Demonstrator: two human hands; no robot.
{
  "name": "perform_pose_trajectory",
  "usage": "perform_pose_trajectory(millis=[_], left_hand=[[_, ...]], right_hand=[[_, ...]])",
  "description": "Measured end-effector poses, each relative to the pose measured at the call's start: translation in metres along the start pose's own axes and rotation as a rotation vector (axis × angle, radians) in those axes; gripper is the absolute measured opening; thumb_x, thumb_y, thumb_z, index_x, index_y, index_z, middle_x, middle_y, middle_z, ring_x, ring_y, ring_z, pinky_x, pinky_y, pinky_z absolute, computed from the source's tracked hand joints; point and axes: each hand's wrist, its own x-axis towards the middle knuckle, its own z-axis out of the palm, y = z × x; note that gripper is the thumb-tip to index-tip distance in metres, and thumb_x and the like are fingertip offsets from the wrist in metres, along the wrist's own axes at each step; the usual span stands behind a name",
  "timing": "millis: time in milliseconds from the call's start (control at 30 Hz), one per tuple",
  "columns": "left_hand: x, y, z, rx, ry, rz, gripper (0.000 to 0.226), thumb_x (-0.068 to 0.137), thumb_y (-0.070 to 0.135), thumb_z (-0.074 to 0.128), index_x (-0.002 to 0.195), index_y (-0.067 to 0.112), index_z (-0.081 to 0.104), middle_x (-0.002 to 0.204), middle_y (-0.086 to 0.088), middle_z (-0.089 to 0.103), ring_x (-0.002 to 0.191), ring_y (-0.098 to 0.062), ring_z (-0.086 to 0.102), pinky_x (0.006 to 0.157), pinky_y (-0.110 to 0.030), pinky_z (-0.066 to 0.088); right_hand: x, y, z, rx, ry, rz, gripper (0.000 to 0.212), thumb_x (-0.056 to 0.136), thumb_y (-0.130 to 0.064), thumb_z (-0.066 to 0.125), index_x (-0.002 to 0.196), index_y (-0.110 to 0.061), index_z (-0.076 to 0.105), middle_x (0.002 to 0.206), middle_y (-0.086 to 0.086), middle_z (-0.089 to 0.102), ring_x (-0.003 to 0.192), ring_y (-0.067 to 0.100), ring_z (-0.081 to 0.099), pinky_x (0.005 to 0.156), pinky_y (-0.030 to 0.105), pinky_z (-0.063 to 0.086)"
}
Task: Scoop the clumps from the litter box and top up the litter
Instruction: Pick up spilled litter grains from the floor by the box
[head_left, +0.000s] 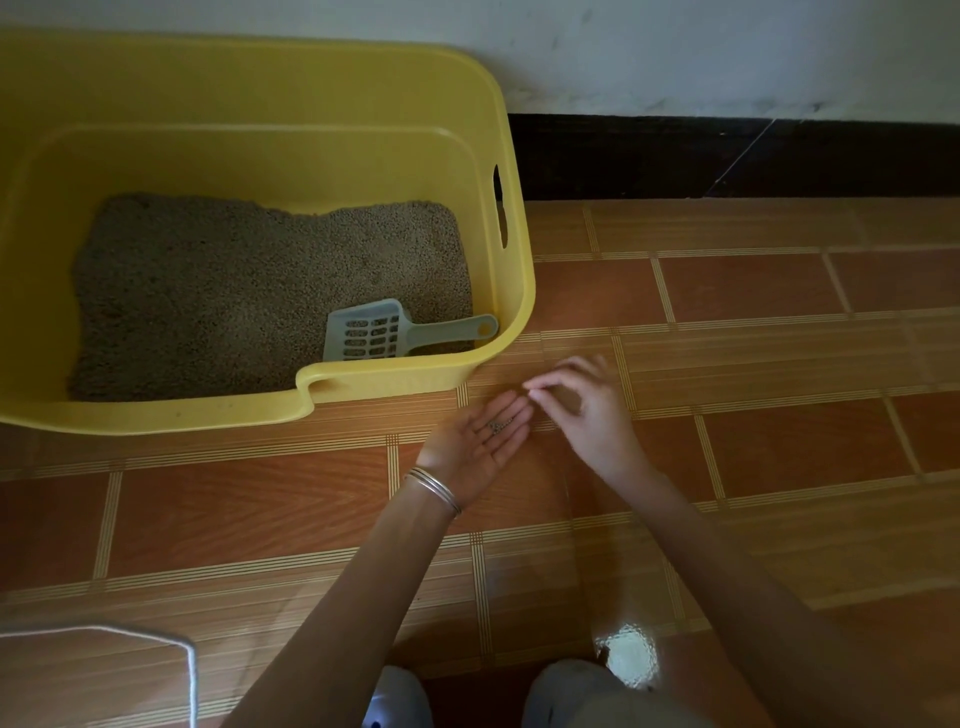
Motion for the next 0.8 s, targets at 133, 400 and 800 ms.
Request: perform_pose_trajectory(millis=[133,400,800], left_hand=[[-0.002,0.007,-0.006,-0.021,-0.029,-0.002,0.037,0.098,0.015,0.032,0.119,-0.006,0.054,0.121,-0.02,0.06,0.111,-0.029,0.057,0.095,-0.037,0.043],[-0.002,0.008,-0.011,-0.029,-0.015,0.01,0.037,0.098,0.015,0.032,0.118,-0.006,0.054,0.121,-0.021,0.06,0.11,-0.03,0.058,0.093,-0.038,0.044],[0.002,0.008,-0.015,-0.02,-0.017,0.013,0.037,0.098,0.017,0.033,0.117,-0.005,0.056,0.12,-0.02,0.061,0.111,-0.029,0.058,0.093,-0.036,0.045]], right_hand=[[0.001,0.026,-0.017,-0.05,0.042,0.248,0.015,0.077,-0.019,0.072,0.091,-0.017,0.072,0.093,0.003,0.066,0.1,0.024,0.051,0.093,0.033,0.035],[0.004,0.036,-0.014,-0.091,-0.077,0.269,0.024,0.068,-0.024,0.078,0.091,-0.019,0.073,0.092,-0.001,0.059,0.096,0.024,0.053,0.088,0.038,0.042],[0.001,0.03,0.006,-0.271,0.012,0.164,0.006,0.076,-0.025,0.073,0.079,-0.021,0.072,0.083,-0.001,0.059,0.087,0.023,0.054,0.075,0.036,0.039]])
